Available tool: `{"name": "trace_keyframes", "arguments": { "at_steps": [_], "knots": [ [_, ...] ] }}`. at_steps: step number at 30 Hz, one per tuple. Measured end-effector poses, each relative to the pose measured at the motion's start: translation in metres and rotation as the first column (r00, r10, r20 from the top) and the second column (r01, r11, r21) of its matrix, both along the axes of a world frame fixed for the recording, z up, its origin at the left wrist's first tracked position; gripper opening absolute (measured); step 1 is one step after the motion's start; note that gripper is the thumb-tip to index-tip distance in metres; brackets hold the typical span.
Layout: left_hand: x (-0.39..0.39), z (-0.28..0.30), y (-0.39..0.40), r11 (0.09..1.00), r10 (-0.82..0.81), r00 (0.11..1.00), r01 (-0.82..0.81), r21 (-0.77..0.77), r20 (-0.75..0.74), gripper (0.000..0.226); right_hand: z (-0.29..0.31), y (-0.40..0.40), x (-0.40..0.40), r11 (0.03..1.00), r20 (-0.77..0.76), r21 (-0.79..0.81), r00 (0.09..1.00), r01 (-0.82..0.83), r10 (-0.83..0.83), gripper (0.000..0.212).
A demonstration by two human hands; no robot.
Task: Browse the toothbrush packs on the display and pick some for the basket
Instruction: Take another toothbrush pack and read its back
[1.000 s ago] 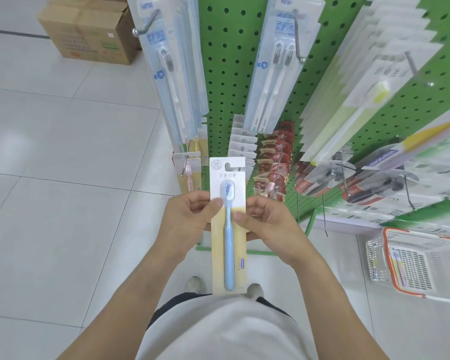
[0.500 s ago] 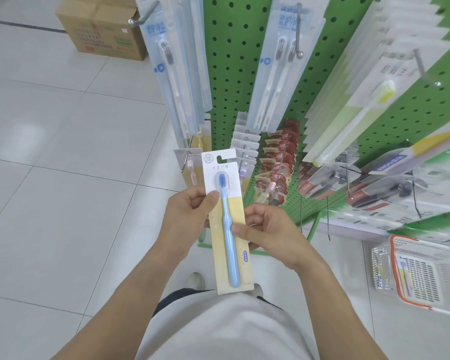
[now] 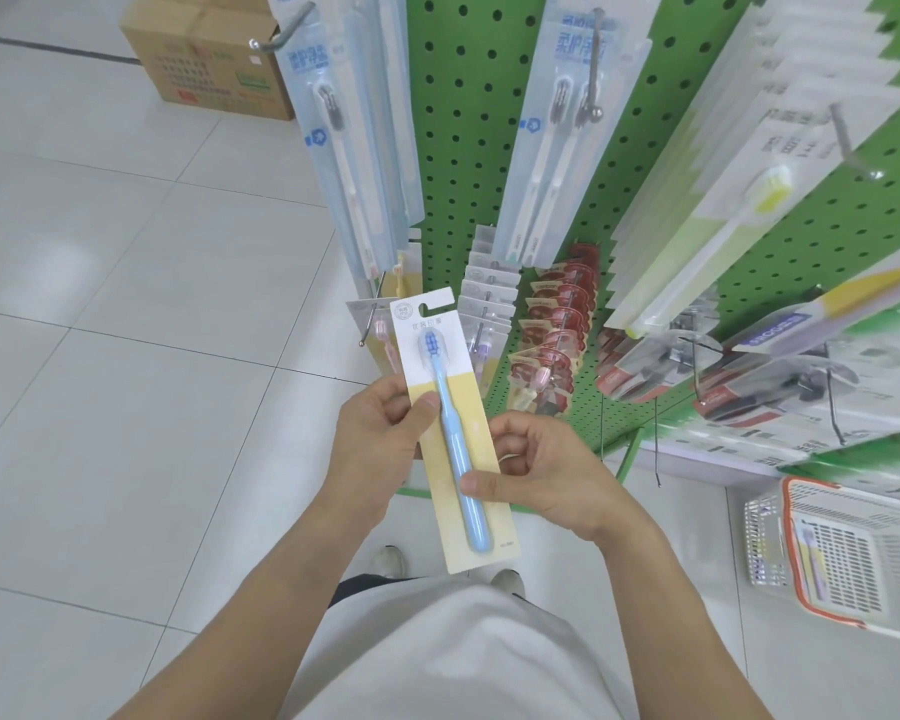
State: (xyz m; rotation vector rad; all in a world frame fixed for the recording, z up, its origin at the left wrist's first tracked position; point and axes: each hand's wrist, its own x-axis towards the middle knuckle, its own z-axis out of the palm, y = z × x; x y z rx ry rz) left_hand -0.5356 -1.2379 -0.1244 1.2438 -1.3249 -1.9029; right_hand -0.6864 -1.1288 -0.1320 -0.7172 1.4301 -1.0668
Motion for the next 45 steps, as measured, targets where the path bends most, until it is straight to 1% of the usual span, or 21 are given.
{"name": "trace_keyframes", "arguments": {
  "at_steps": [3, 6, 11, 14, 18, 23, 25, 27, 28, 29, 30, 32, 34, 36, 39, 41, 43, 45],
  "knots": [
    [0.000, 0.002, -0.002, 0.999, -0.048, 0.999, 0.048, 0.016, -0.012, 0.018, 0.000, 0.002, 0.003, 0.999, 0.037, -0.033, 0.999, 0.034, -0.033, 0.033],
    [0.000, 0.004, -0.005, 0.992, -0.127, 0.991, 0.128, 0.020, -0.035, 0.024, 0.002, 0.004, 0.002, 0.998, 0.052, -0.040, 0.998, 0.042, -0.040, 0.029],
    [0.000, 0.002, -0.007, 0.966, -0.259, 0.963, 0.259, -0.017, -0.070, 0.042, 0.002, 0.007, -0.002, 0.999, 0.018, -0.027, 0.999, 0.047, -0.047, 0.036],
    [-0.001, 0.001, -0.009, 0.959, -0.282, 0.956, 0.281, -0.023, -0.077, 0.048, 0.002, 0.007, -0.003, 0.998, 0.009, -0.028, 0.999, 0.050, -0.050, 0.032],
    [-0.001, 0.000, -0.011, 0.959, -0.283, 0.956, 0.281, -0.036, -0.078, 0.048, 0.004, 0.005, -0.001, 0.997, 0.002, -0.054, 0.998, 0.057, -0.057, 0.030],
    [0.000, 0.000, -0.014, 0.964, -0.267, 0.960, 0.265, -0.037, -0.085, 0.052, 0.012, 0.003, 0.000, 0.996, -0.126, -0.074, 0.991, 0.042, -0.052, 0.030],
    [-0.002, -0.001, -0.010, 0.972, -0.229, 0.973, 0.228, -0.054, -0.020, 0.062, 0.015, 0.001, 0.001, 0.996, -0.188, -0.070, 0.979, 0.061, -0.073, 0.030],
    [-0.006, 0.001, -0.001, 0.975, -0.185, 0.978, 0.196, -0.106, 0.101, 0.067, 0.016, -0.003, 0.003, 0.994, -0.332, -0.045, 0.937, 0.103, -0.112, 0.030],
    [-0.007, 0.004, 0.004, 0.976, -0.146, 0.978, 0.167, -0.137, 0.149, 0.063, 0.016, -0.006, 0.005, 0.993, -0.421, -0.035, 0.899, 0.117, -0.121, 0.029],
    [-0.009, 0.006, 0.008, 0.977, -0.112, 0.980, 0.139, -0.161, 0.165, 0.055, 0.016, -0.008, 0.007, 0.993, -0.507, -0.032, 0.854, 0.117, -0.117, 0.028],
    [-0.011, 0.008, 0.011, 0.979, -0.098, 0.985, 0.121, -0.165, 0.144, 0.045, 0.016, -0.009, 0.010, 0.994, -0.590, -0.041, 0.801, 0.099, -0.104, 0.027],
    [-0.013, 0.013, 0.014, 0.990, -0.085, 0.996, 0.088, -0.107, 0.031, 0.031, 0.018, -0.008, 0.014, 0.996, -0.715, -0.081, 0.694, 0.038, -0.085, 0.029],
    [-0.014, 0.016, 0.013, 0.999, -0.032, 0.997, 0.030, -0.038, -0.069, 0.024, 0.020, -0.007, 0.014, 0.990, -0.767, -0.144, 0.633, -0.008, -0.106, 0.029],
    [-0.014, 0.015, 0.012, 1.000, 0.006, 0.996, -0.008, -0.021, -0.086, 0.016, 0.023, -0.006, 0.011, 0.984, -0.785, -0.175, 0.610, -0.045, -0.112, 0.028],
    [-0.013, 0.013, 0.011, 0.997, -0.020, 0.999, 0.018, -0.071, -0.028, 0.027, 0.024, -0.006, 0.010, 0.983, -0.781, -0.171, 0.617, -0.068, -0.094, 0.034],
    [-0.010, 0.011, 0.010, 0.992, -0.076, 0.997, 0.073, -0.101, -0.022, 0.028, 0.023, -0.005, 0.011, 0.978, -0.756, -0.203, 0.642, -0.047, -0.126, 0.031],
    [-0.007, 0.012, 0.010, 0.991, -0.107, 0.993, 0.103, -0.081, -0.050, 0.026, 0.020, -0.004, 0.010, 0.968, -0.726, -0.249, 0.663, -0.006, -0.183, 0.024],
    [-0.004, 0.012, 0.009, 0.990, -0.129, 0.990, 0.125, -0.058, -0.055, 0.024, 0.016, -0.004, 0.011, 0.952, -0.695, -0.300, 0.669, 0.062, -0.263, 0.026]
  ]
}}
